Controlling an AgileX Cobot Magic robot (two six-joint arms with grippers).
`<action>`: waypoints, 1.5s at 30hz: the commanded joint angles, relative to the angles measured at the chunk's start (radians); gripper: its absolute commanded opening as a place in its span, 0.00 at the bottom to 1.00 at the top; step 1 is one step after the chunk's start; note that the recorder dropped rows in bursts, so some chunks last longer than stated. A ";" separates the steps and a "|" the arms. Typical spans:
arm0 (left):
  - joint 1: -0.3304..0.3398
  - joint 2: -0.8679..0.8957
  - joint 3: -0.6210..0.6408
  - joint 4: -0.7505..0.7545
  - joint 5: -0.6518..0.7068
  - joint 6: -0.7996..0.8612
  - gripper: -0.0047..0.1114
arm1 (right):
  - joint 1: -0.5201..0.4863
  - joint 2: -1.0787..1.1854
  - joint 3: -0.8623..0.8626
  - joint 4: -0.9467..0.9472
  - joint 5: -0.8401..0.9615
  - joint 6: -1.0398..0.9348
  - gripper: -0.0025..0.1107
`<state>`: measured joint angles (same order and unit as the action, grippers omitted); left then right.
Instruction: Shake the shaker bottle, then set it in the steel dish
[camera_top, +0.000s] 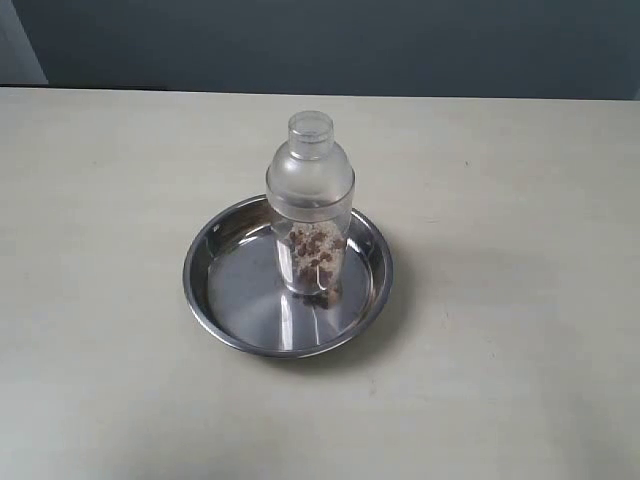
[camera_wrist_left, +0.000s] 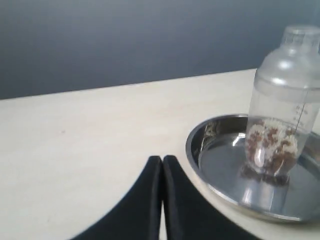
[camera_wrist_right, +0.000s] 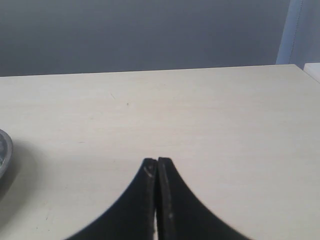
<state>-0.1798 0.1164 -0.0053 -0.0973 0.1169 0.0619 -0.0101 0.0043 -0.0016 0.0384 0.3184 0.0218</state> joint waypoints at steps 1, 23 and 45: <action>0.020 -0.078 0.005 -0.006 0.151 -0.001 0.04 | 0.001 -0.004 0.002 -0.003 -0.012 -0.002 0.01; 0.220 -0.116 0.005 0.005 0.080 -0.001 0.04 | 0.001 -0.004 0.002 -0.003 -0.012 -0.002 0.01; 0.220 -0.116 0.005 0.024 0.077 -0.001 0.04 | 0.001 -0.004 0.002 -0.003 -0.012 -0.002 0.01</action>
<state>0.0371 0.0053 -0.0015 -0.0727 0.2084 0.0619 -0.0101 0.0043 -0.0016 0.0384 0.3184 0.0218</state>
